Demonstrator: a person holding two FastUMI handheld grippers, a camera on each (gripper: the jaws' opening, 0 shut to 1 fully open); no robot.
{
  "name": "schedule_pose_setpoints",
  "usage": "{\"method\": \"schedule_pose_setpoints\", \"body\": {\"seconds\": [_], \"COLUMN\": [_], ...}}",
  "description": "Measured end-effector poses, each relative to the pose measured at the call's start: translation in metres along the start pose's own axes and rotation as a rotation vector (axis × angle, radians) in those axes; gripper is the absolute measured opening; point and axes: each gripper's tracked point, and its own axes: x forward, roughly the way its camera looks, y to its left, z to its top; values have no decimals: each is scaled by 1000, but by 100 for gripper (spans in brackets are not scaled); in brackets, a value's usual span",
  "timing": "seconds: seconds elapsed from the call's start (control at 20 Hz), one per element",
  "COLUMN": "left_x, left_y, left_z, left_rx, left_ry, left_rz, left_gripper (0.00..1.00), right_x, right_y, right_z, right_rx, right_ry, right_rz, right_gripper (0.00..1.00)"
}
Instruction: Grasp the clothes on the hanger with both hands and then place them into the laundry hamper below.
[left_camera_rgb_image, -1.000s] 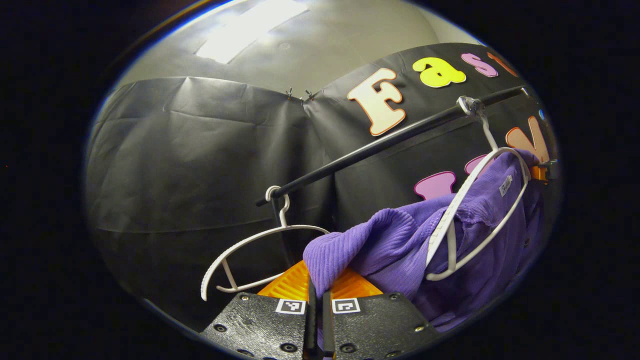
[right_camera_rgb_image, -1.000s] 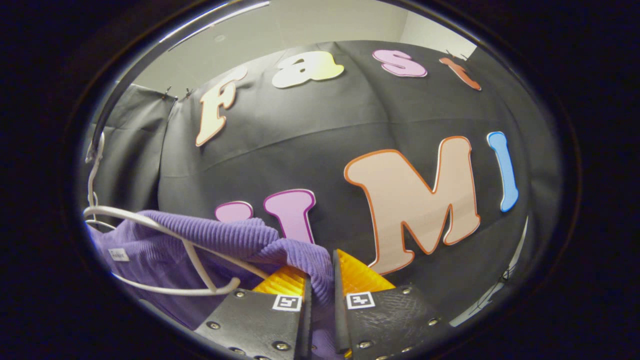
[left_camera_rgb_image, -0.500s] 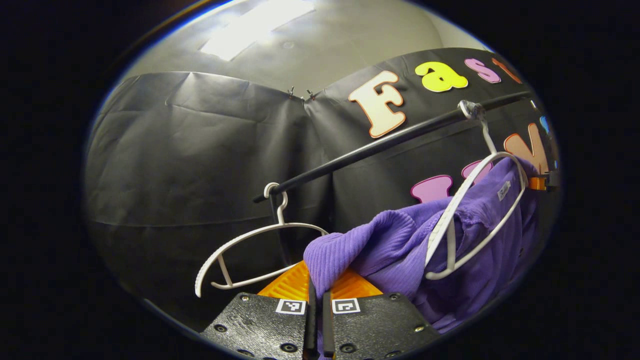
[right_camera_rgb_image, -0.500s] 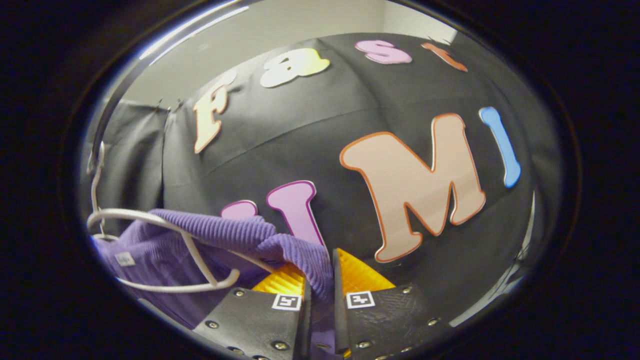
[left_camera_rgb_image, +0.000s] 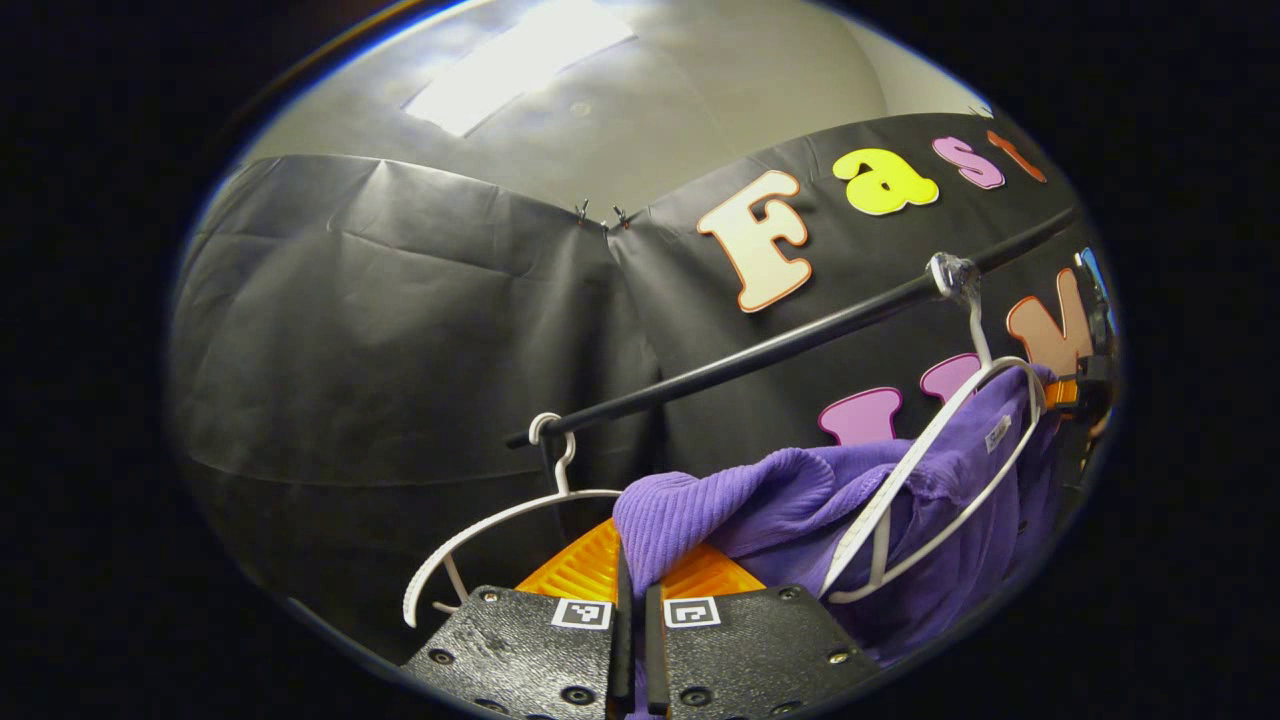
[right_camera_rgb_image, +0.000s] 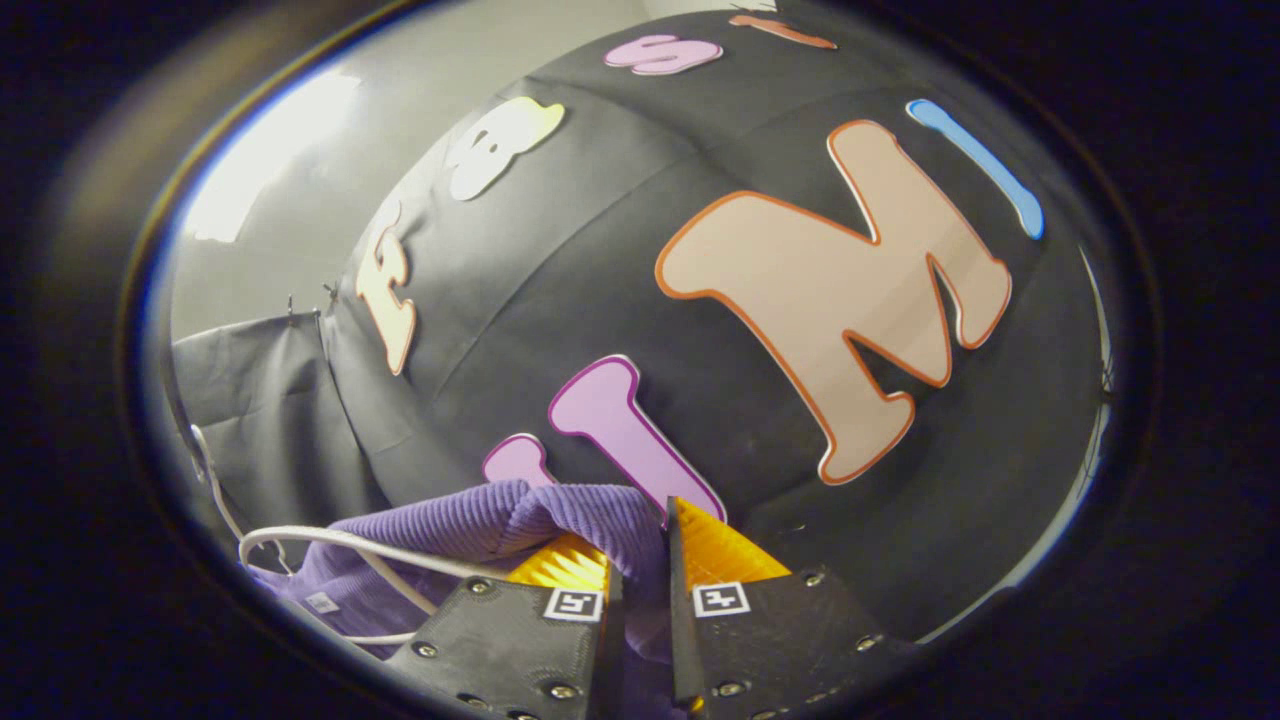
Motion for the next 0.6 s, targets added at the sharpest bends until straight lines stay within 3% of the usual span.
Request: {"method": "schedule_pose_setpoints", "body": {"seconds": [0.05, 0.15, 0.4, 0.6], "left_x": [1, 2, 1, -8], "left_y": [-1, -5, -14, -11], "left_z": [2, 1, -10, -26], "left_rx": [-3, -3, 12, 11], "left_ry": [-5, -3, 17, 50], "left_rz": [-3, -13, -21, -14], "left_gripper": [2, 2, 7, 5], "right_x": [3, 8, 2, -18], "right_y": [-2, -7, -29, -49], "right_z": [-2, -8, -33, -59], "right_rx": [20, 56, 10, -52], "right_ry": [17, 46, 97, 153], "right_rz": [6, 9, -20, -43], "right_gripper": [18, 18, 18, 18]}}
